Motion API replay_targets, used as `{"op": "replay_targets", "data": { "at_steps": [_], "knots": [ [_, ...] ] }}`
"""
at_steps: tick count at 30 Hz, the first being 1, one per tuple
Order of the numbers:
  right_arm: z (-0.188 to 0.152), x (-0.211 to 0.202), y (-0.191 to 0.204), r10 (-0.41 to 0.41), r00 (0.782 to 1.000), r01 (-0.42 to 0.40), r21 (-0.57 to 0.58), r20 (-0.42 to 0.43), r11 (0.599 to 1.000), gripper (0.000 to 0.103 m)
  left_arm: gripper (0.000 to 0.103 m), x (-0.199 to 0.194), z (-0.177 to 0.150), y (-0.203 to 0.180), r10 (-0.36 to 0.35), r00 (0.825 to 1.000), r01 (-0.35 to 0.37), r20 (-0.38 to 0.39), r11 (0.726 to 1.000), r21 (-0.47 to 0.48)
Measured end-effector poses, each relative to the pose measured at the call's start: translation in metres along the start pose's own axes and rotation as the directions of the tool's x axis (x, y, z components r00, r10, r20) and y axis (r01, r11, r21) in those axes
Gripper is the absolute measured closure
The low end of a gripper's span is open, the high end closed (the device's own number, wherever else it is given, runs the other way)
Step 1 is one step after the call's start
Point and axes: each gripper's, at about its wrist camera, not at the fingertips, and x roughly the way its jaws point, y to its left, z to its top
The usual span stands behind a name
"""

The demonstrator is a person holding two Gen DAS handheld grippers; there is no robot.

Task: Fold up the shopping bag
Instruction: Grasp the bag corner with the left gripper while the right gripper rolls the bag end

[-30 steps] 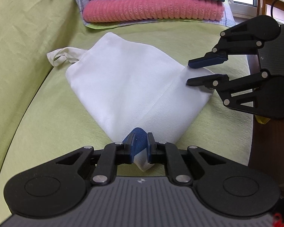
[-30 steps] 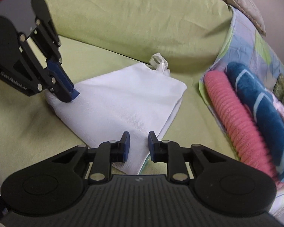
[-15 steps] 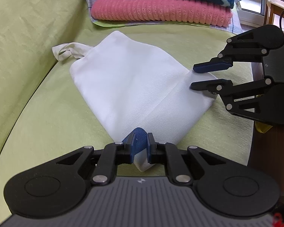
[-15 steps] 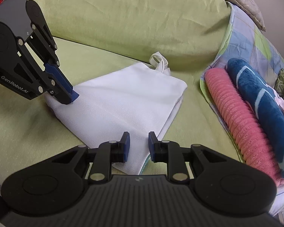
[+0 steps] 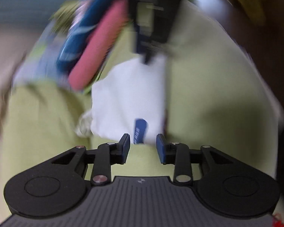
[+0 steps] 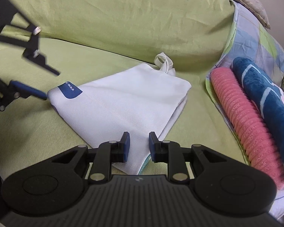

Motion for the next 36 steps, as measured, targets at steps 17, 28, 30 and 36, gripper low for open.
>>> {"op": "replay_targets", "data": {
  "at_steps": [17, 28, 30, 36],
  "knots": [
    [0.006, -0.004, -0.014, 0.072, 0.997, -0.072, -0.011, 0.005, 0.997, 0.073, 0.071, 0.029, 0.003, 0.001, -0.015, 0.993, -0.003, 0.114, 0.988, 0.156],
    [-0.042, -0.015, 0.017, 0.047, 0.988, 0.075, -0.719, 0.148, 0.691, 0.041, 0.071, 0.027, -0.001, 0.009, -0.070, 0.989, 0.059, 0.127, 0.994, 0.087],
    [-0.045, -0.006, 0.018, 0.059, 0.984, 0.088, -0.756, 0.165, 0.649, 0.047, 0.071, 0.026, -0.002, 0.010, -0.082, 0.988, 0.071, 0.132, 0.994, 0.088],
    [-0.037, 0.008, 0.012, 0.112, 0.988, 0.002, -0.728, 0.108, 0.686, 0.067, 0.070, 0.031, -0.002, 0.031, -0.171, 0.978, 0.175, 0.123, 0.984, -0.026]
  ]
}}
